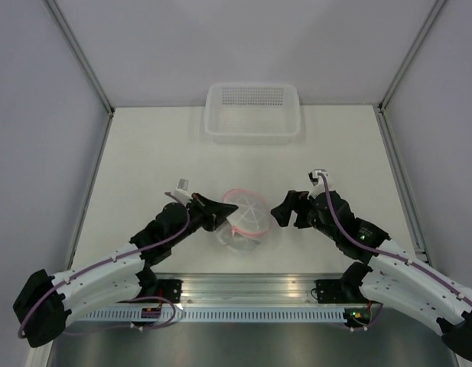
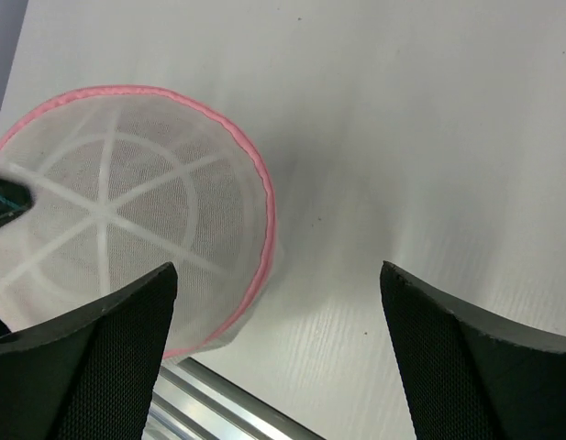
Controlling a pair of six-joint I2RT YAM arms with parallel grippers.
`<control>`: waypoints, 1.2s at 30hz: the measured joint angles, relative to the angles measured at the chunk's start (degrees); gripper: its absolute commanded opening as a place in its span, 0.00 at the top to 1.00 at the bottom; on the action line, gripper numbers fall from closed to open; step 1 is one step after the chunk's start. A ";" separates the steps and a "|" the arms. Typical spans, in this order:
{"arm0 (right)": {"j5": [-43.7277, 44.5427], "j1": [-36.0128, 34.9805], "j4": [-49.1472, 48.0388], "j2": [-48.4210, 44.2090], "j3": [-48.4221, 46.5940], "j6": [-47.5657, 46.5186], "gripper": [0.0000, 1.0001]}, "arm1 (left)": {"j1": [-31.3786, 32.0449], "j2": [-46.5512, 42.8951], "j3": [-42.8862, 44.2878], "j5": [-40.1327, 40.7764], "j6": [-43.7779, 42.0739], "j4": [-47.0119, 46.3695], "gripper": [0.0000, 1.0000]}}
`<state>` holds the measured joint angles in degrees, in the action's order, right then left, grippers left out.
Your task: Unzip the laundry bag and remove the bra
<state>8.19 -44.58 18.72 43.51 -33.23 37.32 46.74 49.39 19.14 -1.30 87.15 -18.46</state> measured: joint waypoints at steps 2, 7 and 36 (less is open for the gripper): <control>-0.42 -0.13 -0.15 -1.03 0.00 -0.13 0.06 | 2.05 -2.23 1.27 5.25 -0.83 4.68 0.98; -1.66 -3.65 -1.03 -3.52 -0.04 -0.11 0.07 | 6.38 2.43 3.19 14.84 -1.49 11.23 0.98; 28.50 -36.09 -3.04 25.79 -11.06 3.23 0.22 | 13.66 6.67 8.13 26.27 0.83 14.21 0.98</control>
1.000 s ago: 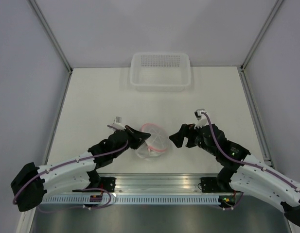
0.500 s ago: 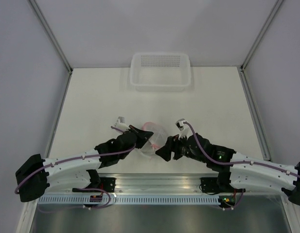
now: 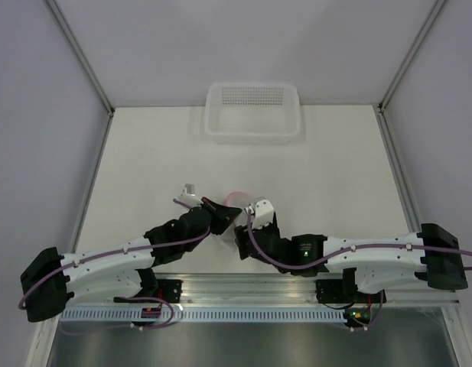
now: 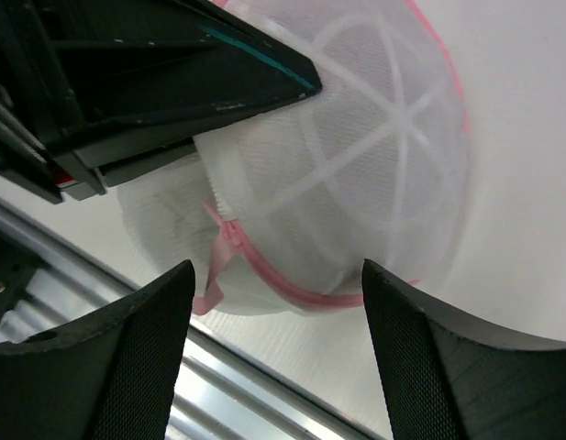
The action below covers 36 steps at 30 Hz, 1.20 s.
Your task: Unzip the laundry bag and remove the bra
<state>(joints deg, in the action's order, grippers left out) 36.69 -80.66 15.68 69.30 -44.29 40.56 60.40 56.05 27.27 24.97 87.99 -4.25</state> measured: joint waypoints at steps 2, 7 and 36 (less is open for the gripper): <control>3.34 -0.85 1.18 1.29 -0.57 -0.57 0.39 | 0.04 -0.37 -0.09 -0.26 0.00 0.09 0.98; 9.07 -1.42 3.85 3.80 -1.53 -1.27 0.96 | 0.11 -0.20 -0.15 -1.40 0.00 0.42 0.98; 9.81 -7.26 9.73 -7.74 3.23 -18.18 0.99 | -1.03 -2.19 -2.75 -13.33 2.64 -9.40 0.02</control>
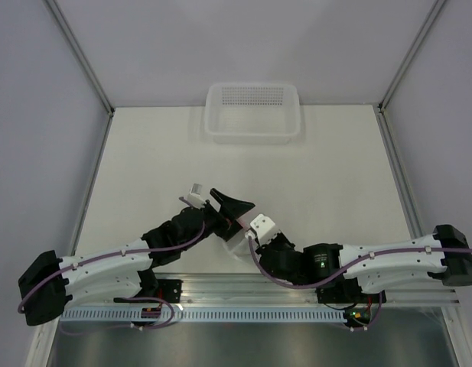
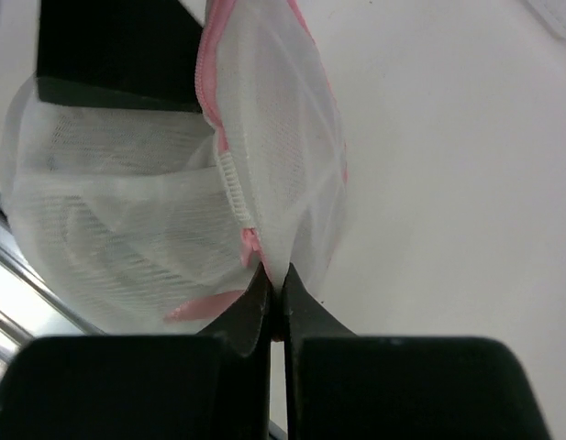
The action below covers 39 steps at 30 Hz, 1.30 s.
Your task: Unzip the laundry bag and remove the bra
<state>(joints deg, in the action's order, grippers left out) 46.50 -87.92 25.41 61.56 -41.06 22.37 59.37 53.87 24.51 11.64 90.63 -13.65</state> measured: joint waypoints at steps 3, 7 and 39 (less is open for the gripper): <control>1.84 -3.50 0.59 2.82 -1.22 -0.61 1.00 | -1.33 0.22 0.00 -2.14 0.66 -1.29 0.20; 4.31 -6.12 1.22 3.28 -1.49 -1.01 1.00 | -3.85 0.55 -1.11 -4.98 1.88 -2.69 0.86; 8.63 -6.75 -24.94 -6.62 8.07 19.58 0.34 | 1.64 -6.62 -7.45 17.51 5.70 -5.40 0.98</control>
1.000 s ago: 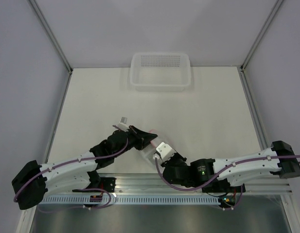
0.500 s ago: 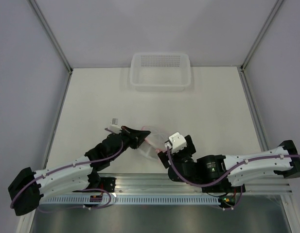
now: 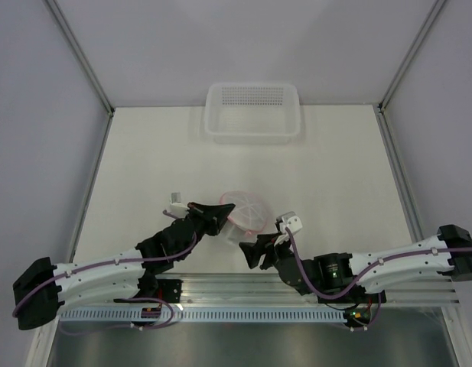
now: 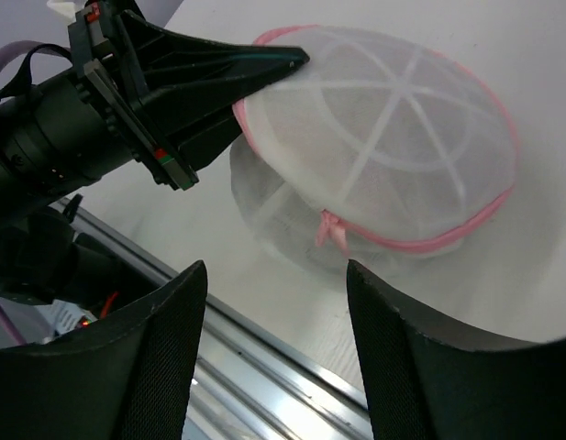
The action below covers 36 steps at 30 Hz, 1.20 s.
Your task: Unzip the laundry bag and remove the bra
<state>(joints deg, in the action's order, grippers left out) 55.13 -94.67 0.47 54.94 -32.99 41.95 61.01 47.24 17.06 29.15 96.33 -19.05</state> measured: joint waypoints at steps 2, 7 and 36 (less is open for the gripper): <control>-0.98 0.04 -5.07 1.05 2.49 2.19 0.41 | 0.72 0.04 -0.37 0.83 0.70 -0.83 0.98; -2.45 0.17 -15.69 2.34 8.87 7.56 0.45 | 1.88 -1.07 -0.66 2.03 1.16 -1.22 0.98; -6.10 8.22 -30.21 7.50 13.73 9.92 0.40 | 2.10 5.97 -2.45 7.78 -0.66 -12.61 0.98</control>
<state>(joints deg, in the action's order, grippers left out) 49.04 -86.46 -29.74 62.43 -19.27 51.88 63.11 53.21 14.61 36.93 95.68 -31.66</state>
